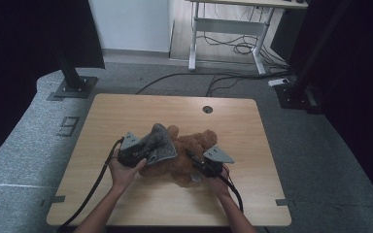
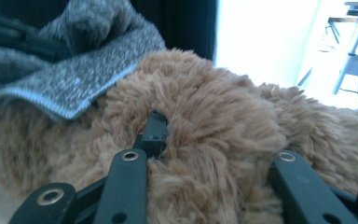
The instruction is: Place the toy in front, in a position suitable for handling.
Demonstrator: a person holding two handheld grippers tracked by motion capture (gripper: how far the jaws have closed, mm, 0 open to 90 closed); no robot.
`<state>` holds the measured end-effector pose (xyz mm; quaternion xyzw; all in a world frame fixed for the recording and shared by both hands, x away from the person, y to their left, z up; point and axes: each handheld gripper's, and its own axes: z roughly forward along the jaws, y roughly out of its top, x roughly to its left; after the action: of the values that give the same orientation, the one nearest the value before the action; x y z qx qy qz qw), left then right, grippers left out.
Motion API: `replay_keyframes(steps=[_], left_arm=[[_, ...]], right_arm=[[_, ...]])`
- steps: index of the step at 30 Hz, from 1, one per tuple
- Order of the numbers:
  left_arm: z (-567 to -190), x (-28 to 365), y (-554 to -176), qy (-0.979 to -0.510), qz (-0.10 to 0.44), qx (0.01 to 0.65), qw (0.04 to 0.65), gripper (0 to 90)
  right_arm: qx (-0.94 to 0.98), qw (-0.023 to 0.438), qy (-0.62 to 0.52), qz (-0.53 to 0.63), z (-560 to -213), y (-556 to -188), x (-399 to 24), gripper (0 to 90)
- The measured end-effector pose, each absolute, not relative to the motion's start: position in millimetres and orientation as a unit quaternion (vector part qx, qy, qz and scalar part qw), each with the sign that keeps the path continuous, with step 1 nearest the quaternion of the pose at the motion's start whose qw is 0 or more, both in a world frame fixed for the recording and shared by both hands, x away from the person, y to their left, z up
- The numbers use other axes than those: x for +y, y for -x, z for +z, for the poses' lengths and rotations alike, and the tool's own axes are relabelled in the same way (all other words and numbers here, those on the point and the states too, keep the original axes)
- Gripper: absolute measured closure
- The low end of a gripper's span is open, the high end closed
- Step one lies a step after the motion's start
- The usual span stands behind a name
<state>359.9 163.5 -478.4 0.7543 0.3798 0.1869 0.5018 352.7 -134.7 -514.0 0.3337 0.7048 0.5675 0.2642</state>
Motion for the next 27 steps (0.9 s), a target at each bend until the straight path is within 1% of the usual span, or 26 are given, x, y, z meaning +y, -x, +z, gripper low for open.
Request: replay_keyframes(steps=[6, 9, 14, 18, 20, 25, 27], left_arm=[[-483.8, 163.6, -335.6, -0.760, 0.174, 0.363, 0.511, 76.1], [-487.6, 164.5, -322.2, -0.761, 0.170, 0.356, 0.516, 76.2], [-484.3, 165.9, -310.9, -0.760, 0.158, 0.350, 0.524, 76.1], [-465.9, 160.0, -315.1, -0.756, 0.152, 0.343, 0.536, 75.6], [-457.2, 152.3, -319.7, -0.757, 0.151, 0.337, 0.540, 75.6], [-436.5, 120.0, -339.2, -0.763, 0.144, 0.319, 0.544, 75.4], [-432.2, 107.8, -348.1, -0.768, 0.148, 0.319, 0.536, 74.9]], right_arm=[[0.724, 0.254, -0.308, 0.562, -521.7, -328.7, -141.8, 62.9], [0.732, 0.247, -0.302, 0.559, -524.2, -315.3, -145.8, 60.3], [0.741, 0.231, -0.301, 0.555, -527.5, -302.5, -149.4, 60.2], [0.736, 0.224, -0.306, 0.561, -533.1, -298.3, -151.5, 60.5], [0.738, 0.228, -0.304, 0.558, -532.6, -297.5, -150.3, 60.5], [0.738, 0.237, -0.298, 0.557, -532.8, -296.0, -149.2, 60.4], [0.740, 0.246, -0.288, 0.556, -532.4, -294.1, -149.0, 60.2]])
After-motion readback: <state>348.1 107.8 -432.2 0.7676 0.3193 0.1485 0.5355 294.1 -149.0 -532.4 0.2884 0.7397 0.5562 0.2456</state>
